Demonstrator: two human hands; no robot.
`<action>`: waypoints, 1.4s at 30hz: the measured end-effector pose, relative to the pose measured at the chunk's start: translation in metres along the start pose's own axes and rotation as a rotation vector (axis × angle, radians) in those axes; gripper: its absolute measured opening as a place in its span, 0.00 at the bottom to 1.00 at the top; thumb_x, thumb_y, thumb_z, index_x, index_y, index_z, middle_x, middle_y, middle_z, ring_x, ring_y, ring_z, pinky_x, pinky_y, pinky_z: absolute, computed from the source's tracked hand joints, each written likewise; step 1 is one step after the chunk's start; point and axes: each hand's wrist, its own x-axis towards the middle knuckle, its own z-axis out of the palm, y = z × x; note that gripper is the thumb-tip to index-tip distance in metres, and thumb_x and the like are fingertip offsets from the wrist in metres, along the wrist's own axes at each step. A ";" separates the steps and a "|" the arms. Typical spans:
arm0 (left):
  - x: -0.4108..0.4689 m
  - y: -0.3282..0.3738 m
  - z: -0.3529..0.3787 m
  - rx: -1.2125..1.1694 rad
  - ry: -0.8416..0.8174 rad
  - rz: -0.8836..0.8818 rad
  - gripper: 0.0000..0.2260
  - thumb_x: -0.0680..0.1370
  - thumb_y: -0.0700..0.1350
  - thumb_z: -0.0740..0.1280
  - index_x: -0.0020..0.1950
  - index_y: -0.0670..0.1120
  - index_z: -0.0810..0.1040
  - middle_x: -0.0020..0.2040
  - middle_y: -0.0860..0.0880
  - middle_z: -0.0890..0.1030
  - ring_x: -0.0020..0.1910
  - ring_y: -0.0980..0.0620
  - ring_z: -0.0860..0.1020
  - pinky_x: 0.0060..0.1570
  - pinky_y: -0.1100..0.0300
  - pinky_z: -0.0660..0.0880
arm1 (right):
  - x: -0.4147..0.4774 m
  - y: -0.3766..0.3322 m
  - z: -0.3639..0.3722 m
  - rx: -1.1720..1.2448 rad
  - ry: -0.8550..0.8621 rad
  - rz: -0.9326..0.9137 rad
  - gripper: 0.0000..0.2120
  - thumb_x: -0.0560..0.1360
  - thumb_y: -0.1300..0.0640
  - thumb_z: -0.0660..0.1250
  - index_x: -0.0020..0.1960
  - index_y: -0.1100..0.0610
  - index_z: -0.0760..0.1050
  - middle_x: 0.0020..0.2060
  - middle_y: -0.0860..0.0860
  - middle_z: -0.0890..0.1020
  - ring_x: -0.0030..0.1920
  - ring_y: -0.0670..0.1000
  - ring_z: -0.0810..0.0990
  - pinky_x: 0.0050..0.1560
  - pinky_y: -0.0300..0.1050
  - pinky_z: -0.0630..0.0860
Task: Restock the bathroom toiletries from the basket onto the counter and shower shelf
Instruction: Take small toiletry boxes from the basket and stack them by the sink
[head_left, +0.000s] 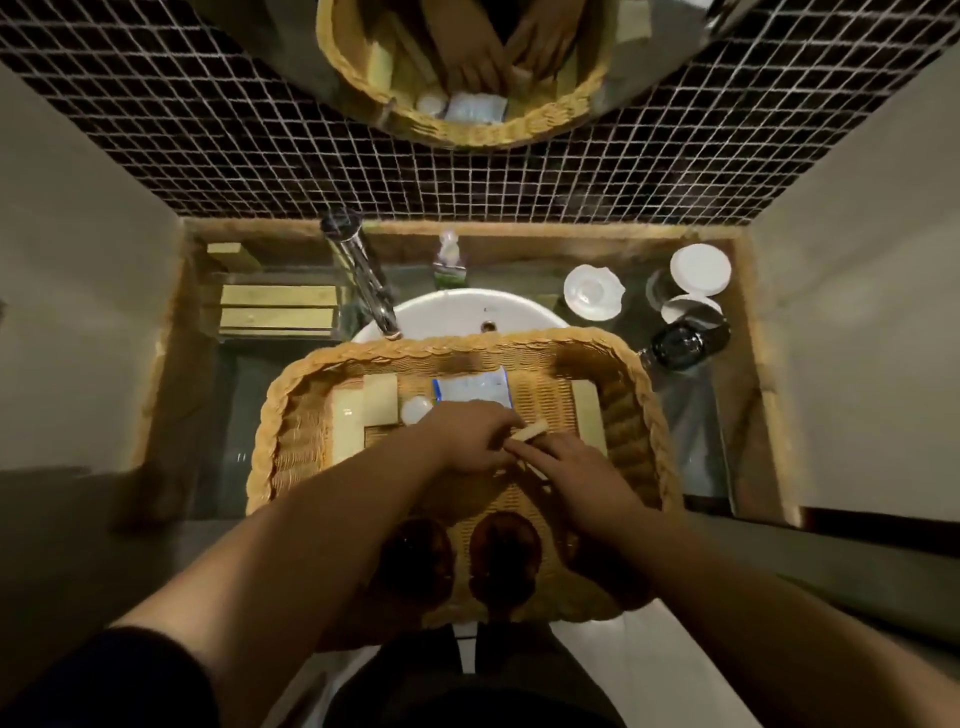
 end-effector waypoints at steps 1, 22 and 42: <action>0.006 0.003 0.001 0.022 -0.010 0.015 0.23 0.78 0.58 0.66 0.72 0.54 0.71 0.67 0.50 0.77 0.65 0.48 0.75 0.59 0.47 0.75 | -0.001 0.002 0.001 0.033 0.013 0.011 0.35 0.78 0.55 0.67 0.79 0.41 0.56 0.75 0.52 0.68 0.72 0.56 0.66 0.67 0.53 0.68; 0.011 0.001 -0.014 -0.222 0.021 -0.009 0.31 0.77 0.46 0.70 0.77 0.59 0.62 0.68 0.45 0.77 0.62 0.43 0.76 0.58 0.48 0.75 | 0.003 -0.011 -0.002 0.330 0.219 0.303 0.27 0.75 0.48 0.71 0.71 0.49 0.66 0.61 0.49 0.77 0.59 0.51 0.76 0.60 0.51 0.75; -0.119 -0.027 -0.037 -1.060 0.818 -0.145 0.11 0.72 0.30 0.73 0.45 0.45 0.80 0.63 0.47 0.79 0.59 0.62 0.79 0.61 0.67 0.73 | 0.061 -0.117 -0.085 1.337 0.226 0.347 0.17 0.76 0.57 0.74 0.62 0.54 0.73 0.54 0.59 0.84 0.51 0.61 0.85 0.50 0.63 0.82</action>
